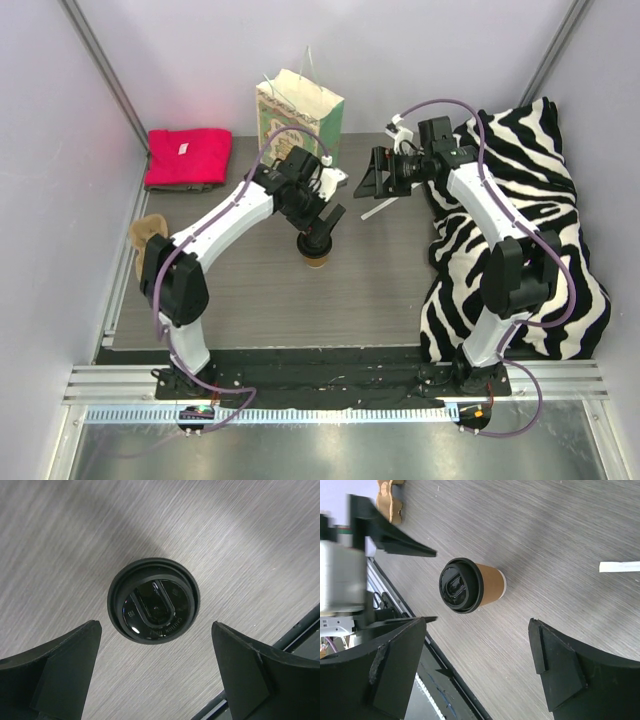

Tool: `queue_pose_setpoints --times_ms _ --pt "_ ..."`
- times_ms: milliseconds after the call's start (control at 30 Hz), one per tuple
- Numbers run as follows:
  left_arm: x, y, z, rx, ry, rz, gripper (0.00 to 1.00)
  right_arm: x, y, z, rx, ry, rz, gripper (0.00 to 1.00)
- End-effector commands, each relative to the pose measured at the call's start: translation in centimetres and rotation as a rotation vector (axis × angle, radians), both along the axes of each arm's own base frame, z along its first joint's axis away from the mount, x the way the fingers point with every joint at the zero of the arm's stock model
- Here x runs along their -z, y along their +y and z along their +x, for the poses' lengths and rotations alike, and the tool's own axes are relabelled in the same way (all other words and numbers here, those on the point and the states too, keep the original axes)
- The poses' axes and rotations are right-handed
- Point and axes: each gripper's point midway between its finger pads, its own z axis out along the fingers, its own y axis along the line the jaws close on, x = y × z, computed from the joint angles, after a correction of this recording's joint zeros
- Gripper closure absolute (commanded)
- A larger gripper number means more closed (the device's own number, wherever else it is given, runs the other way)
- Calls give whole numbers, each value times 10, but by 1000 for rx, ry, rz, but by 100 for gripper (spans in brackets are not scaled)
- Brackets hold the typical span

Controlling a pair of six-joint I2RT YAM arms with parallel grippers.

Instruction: Pack the takeout coffee

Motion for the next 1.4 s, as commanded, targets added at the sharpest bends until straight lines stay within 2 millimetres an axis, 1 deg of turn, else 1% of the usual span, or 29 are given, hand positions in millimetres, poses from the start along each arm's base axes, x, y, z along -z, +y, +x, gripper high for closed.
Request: queue_pose_setpoints --times_ms 0,200,400,500,667,867,1000,1267,1367 --pt "5 5 7 -5 5 71 3 -9 0 -2 -9 -41 0 8" --pt "19 1 5 11 15 91 2 -7 0 -3 -10 -33 2 7" --pt "26 -6 1 35 7 114 4 -5 1 -3 -12 -28 2 7" --pt "26 -10 0 46 1 114 5 -3 1 -4 -14 -20 4 7" --pt "31 -13 -2 55 0 126 8 -2 0 -4 -15 -18 3 7" --pt "39 -13 -3 57 -2 154 13 -2 1 -3 -14 -15 5 7" --pt "44 -9 -1 47 -14 182 17 -1 1 -3 -15 -12 7 7" --pt "52 -3 1 35 -33 226 20 1 -1 -2 -12 -7 6 7" --pt "54 -4 -1 37 -28 230 23 0 -1 -2 -10 -9 6 7"
